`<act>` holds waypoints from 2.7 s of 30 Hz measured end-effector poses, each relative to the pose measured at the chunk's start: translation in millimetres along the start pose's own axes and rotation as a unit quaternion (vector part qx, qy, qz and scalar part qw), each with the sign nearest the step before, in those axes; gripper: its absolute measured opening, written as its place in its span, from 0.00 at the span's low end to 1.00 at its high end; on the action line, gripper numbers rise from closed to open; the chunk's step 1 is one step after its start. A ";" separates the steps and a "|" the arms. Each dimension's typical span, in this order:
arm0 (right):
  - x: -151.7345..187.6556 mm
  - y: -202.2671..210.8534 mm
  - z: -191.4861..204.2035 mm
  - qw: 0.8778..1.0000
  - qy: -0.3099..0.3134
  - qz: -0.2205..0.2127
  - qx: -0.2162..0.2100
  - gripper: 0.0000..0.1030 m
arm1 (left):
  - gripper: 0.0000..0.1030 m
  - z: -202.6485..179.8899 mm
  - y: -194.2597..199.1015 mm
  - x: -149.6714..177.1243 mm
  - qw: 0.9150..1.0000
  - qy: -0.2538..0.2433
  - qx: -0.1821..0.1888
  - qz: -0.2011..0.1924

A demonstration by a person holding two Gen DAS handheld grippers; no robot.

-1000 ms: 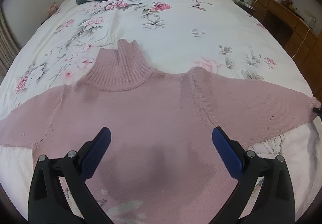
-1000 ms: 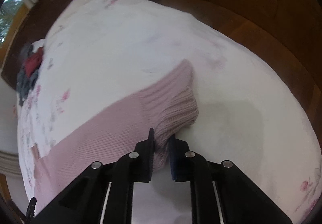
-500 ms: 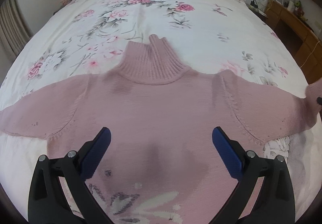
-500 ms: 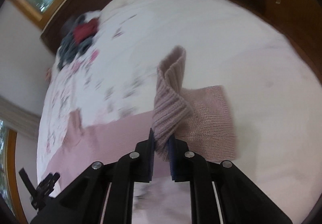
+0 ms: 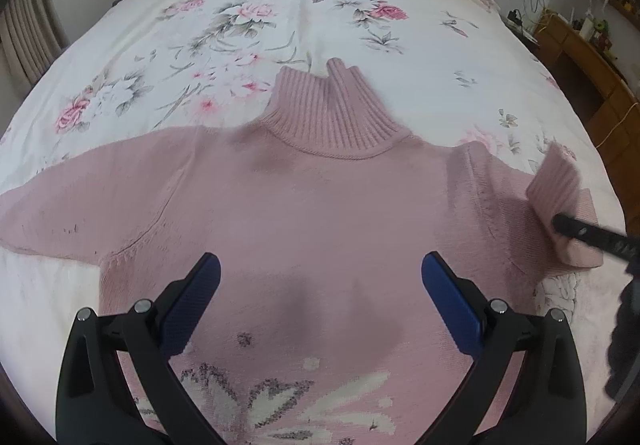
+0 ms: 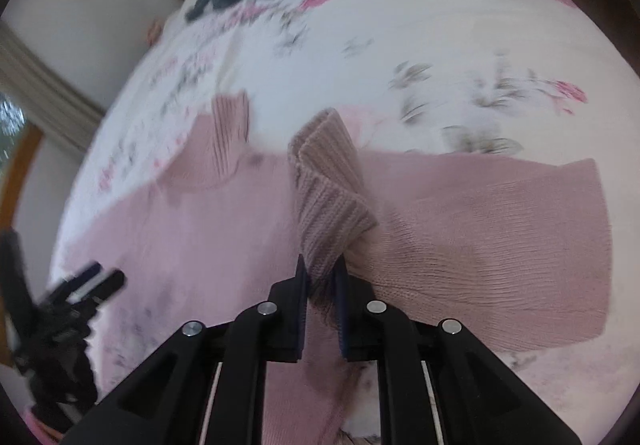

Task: Fold small clothes
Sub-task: 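Fold the held sleeve across the sweater body with the right gripper, then grasp the other sleeve cuff with the left gripper and fold it across the body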

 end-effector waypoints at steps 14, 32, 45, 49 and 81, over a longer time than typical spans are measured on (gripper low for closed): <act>41.8 -11.1 16.6 0.998 0.033 0.026 -0.049 0.50 | 0.96 -12.5 -23.5 -0.2 0.996 0.031 0.069 0.043; 104.7 54.4 -90.4 0.997 -0.072 -0.021 -0.027 0.50 | 0.50 -78.8 -138.0 7.9 0.945 0.155 0.237 0.166; 97.1 52.1 -99.9 0.994 -0.101 -0.023 -0.021 0.50 | 0.05 -56.6 -48.4 -19.1 0.968 0.110 0.223 0.037; 85.3 52.5 -102.4 0.992 -0.117 -0.024 -0.031 0.52 | 0.05 -11.6 -16.1 -32.9 0.979 0.099 0.177 0.000; 31.6 -46.8 -42.2 0.993 -0.082 0.085 0.031 0.38 | 0.14 178.3 -26.5 -13.8 0.986 0.160 -0.027 0.029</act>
Point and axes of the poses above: each gripper's, at about its wrist camera, not at the fingertips, and y roughly against the way its jaws point, z to its left, x to its underside, the point moved 1 cm from there along -y, roughly the way its jaws point, and after that the axes turned 14 degrees about x, right-handed, at the moved point
